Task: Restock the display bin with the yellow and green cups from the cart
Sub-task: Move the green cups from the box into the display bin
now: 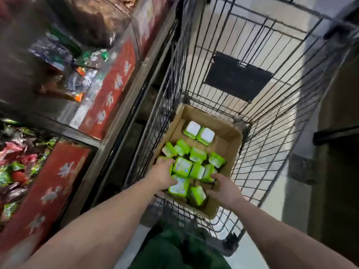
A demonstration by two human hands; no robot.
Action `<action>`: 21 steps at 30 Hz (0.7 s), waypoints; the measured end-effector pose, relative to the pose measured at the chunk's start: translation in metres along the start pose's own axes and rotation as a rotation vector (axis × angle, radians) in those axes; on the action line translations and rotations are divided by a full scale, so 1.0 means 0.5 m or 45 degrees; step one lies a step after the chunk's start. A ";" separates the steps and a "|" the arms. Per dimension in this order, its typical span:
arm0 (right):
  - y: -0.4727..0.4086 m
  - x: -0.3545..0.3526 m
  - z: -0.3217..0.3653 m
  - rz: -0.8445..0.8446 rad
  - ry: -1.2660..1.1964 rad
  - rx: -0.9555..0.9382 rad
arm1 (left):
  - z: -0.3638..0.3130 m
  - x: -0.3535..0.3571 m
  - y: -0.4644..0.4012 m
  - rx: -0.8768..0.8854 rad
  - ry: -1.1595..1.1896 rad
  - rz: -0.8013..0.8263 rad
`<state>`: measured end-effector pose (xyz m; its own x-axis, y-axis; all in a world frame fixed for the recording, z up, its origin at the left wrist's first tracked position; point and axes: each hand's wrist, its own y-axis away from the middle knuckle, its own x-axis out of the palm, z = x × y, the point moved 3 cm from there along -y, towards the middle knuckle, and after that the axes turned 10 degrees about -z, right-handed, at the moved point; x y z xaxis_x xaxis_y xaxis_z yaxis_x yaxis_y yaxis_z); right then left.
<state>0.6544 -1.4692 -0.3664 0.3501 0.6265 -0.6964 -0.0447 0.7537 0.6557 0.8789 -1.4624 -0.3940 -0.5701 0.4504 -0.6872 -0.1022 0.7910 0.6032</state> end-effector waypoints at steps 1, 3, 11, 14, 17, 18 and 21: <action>-0.019 0.025 -0.009 0.041 0.022 0.011 | 0.011 0.018 -0.013 -0.019 -0.009 0.032; -0.058 0.067 -0.021 0.117 0.056 0.010 | 0.028 0.052 -0.037 -0.054 -0.036 0.093; -0.151 0.217 -0.061 0.285 0.050 0.027 | 0.070 0.163 -0.115 -0.092 -0.215 0.233; -0.155 0.234 -0.055 0.347 0.143 0.086 | 0.064 0.163 -0.133 -0.060 -0.290 0.290; -0.162 0.226 -0.058 0.321 0.115 0.125 | 0.061 0.159 -0.135 -0.074 -0.274 0.296; -0.161 0.219 -0.060 0.318 0.094 0.137 | 0.060 0.157 -0.132 -0.082 -0.259 0.281; -0.157 0.188 -0.065 0.291 0.024 0.165 | 0.055 0.149 -0.124 -0.142 -0.128 0.230</action>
<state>0.6605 -1.4630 -0.4931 0.3272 0.7821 -0.5303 -0.0001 0.5612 0.8276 0.8651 -1.4666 -0.4938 -0.5038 0.6241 -0.5972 -0.0985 0.6453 0.7575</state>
